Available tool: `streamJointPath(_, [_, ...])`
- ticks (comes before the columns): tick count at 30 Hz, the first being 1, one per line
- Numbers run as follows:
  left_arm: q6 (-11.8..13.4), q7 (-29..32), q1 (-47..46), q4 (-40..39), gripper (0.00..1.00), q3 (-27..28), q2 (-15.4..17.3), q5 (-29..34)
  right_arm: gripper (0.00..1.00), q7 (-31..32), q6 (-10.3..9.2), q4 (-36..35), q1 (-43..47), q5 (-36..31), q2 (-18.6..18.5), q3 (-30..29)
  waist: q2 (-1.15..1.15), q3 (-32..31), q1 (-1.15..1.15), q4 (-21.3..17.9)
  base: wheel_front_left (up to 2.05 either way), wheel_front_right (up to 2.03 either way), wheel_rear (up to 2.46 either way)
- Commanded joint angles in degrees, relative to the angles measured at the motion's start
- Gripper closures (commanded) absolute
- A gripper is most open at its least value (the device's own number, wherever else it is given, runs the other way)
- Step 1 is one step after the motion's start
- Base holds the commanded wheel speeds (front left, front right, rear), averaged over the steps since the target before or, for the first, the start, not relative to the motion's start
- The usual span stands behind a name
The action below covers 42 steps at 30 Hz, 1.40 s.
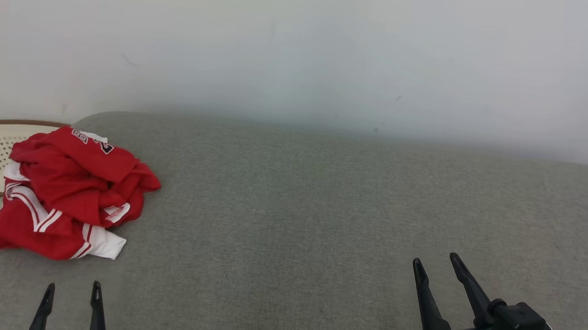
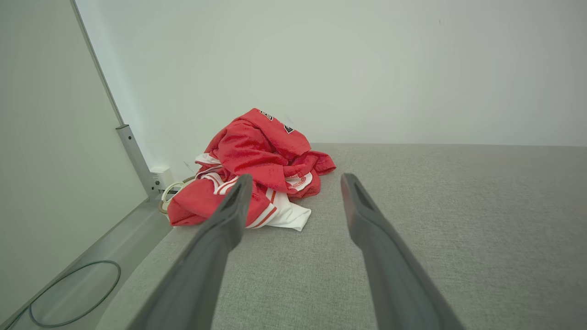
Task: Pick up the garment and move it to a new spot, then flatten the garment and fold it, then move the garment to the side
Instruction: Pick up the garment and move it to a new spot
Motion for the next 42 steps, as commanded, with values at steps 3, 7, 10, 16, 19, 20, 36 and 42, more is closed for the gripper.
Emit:
streamJointPath(3, [0.4, -0.13, 0.97, 0.21, 0.0, 0.66, 0.36, 0.02, 0.0, -0.17, 0.03, 0.19, 0.54, -0.29, 0.22, 0.11, 0.0, -0.13, 0.0, 2.93, 0.0, 0.0, 0.0])
streamJointPath(7, [0.84, -0.13, 1.19, 0.37, 0.0, 0.48, 0.23, 0.4, 0.0, -0.16, 0.02, 0.36, 0.57, -0.34, 0.34, -0.15, 0.0, -0.22, 0.0, 5.04, 0.0, 0.0, 0.0])
streamJointPath(10, [0.74, -0.13, 0.88, 0.54, 0.0, 0.6, 0.53, 0.27, 0.0, -0.16, 0.02, 0.5, 0.71, -0.45, 0.52, -0.19, 0.0, -0.28, 0.0, 6.58, 0.0, 0.0, 0.0])
streamJointPath(16, [1.42, -0.13, 1.35, 0.37, 0.0, 0.69, 0.23, 0.32, 0.0, -0.16, 0.03, 0.83, 0.76, -0.27, 0.7, -0.1, 0.0, -0.69, 0.0, 9.5, 0.0, 0.0, 0.0])
streamJointPath(19, [1.36, -0.13, 1.48, 0.17, 0.0, 0.61, 0.15, 0.14, 0.0, -0.16, 0.02, 0.91, 0.74, -0.39, 0.82, -0.11, 0.0, -0.87, 0.0, 10.85, 0.0, 0.0, 0.0])
streamJointPath(20, [1.27, -0.13, 1.5, 0.19, 0.0, 0.47, 0.15, 0.1, 0.0, -0.16, 0.02, 0.97, 0.76, -0.42, 0.83, -0.21, 0.0, -0.91, 0.0, 11.37, 0.0, 0.0, 0.0])
streamJointPath(36, [1.35, -0.13, 1.41, 0.97, 0.0, 0.48, 0.98, -0.61, 0.0, -0.16, 0.02, 1.44, 0.41, -0.69, 1.47, -0.25, 0.0, -1.01, 0.0, 15.54, 0.0, 0.0, 0.0])
streamJointPath(42, [1.15, -0.13, 1.01, 0.71, 0.0, 0.51, 0.27, -1.68, 0.0, -0.16, 0.02, 1.5, 0.16, -0.39, 1.53, 0.07, 0.0, -0.75, 0.0, 15.16, 0.0, 0.0, 0.0])
